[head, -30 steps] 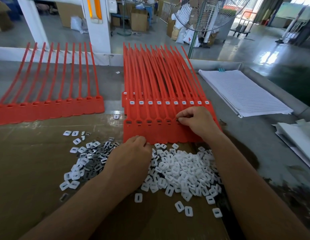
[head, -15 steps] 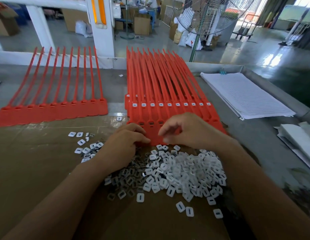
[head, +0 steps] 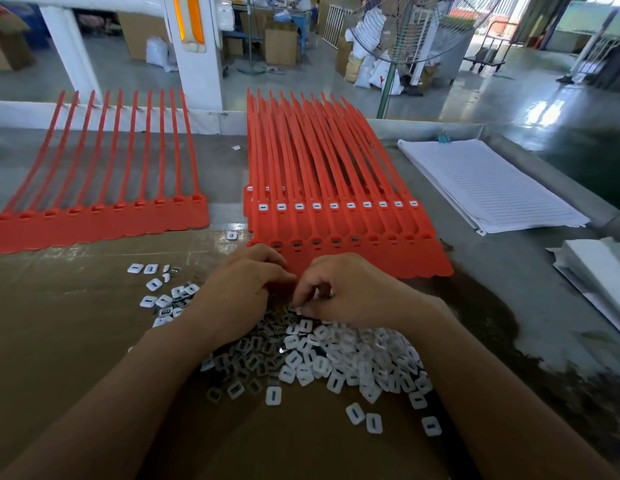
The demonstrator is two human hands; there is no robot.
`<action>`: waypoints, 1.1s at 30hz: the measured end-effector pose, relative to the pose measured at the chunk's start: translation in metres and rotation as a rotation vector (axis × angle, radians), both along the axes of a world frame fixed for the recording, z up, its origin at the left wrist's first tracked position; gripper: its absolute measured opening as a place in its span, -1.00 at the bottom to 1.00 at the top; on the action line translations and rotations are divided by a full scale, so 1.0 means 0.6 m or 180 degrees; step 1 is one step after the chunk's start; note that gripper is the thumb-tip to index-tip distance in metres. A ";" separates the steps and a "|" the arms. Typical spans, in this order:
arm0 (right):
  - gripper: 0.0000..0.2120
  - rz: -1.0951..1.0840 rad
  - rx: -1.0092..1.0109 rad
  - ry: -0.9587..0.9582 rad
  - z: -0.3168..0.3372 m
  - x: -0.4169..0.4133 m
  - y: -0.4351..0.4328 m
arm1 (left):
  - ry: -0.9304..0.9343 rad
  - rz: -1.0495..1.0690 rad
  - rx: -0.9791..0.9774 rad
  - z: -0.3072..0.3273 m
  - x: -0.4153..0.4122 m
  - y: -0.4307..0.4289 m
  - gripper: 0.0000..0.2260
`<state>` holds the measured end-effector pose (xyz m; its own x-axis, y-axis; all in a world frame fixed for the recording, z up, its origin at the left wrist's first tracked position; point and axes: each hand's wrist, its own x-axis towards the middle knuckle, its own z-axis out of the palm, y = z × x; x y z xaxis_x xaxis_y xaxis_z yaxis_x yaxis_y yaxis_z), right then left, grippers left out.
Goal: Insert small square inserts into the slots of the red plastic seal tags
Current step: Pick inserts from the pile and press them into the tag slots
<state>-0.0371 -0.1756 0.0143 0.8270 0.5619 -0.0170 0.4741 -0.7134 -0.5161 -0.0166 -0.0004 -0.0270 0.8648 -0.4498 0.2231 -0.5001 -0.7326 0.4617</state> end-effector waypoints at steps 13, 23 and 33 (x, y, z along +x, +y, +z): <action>-0.89 -0.0047 0.0456 0.0056 -0.003 -0.014 0.009 | -0.0152 -0.0068 0.0102 -0.003 -0.002 -0.002 -0.67; -0.82 -0.1576 0.1224 -0.0384 -0.003 0.032 -0.080 | -0.0249 -0.0069 0.0074 -0.002 -0.009 -0.003 -0.58; -0.94 -0.1734 0.0965 -0.0498 -0.023 0.049 -0.083 | -0.0253 -0.0098 0.0096 0.000 -0.010 -0.003 -0.56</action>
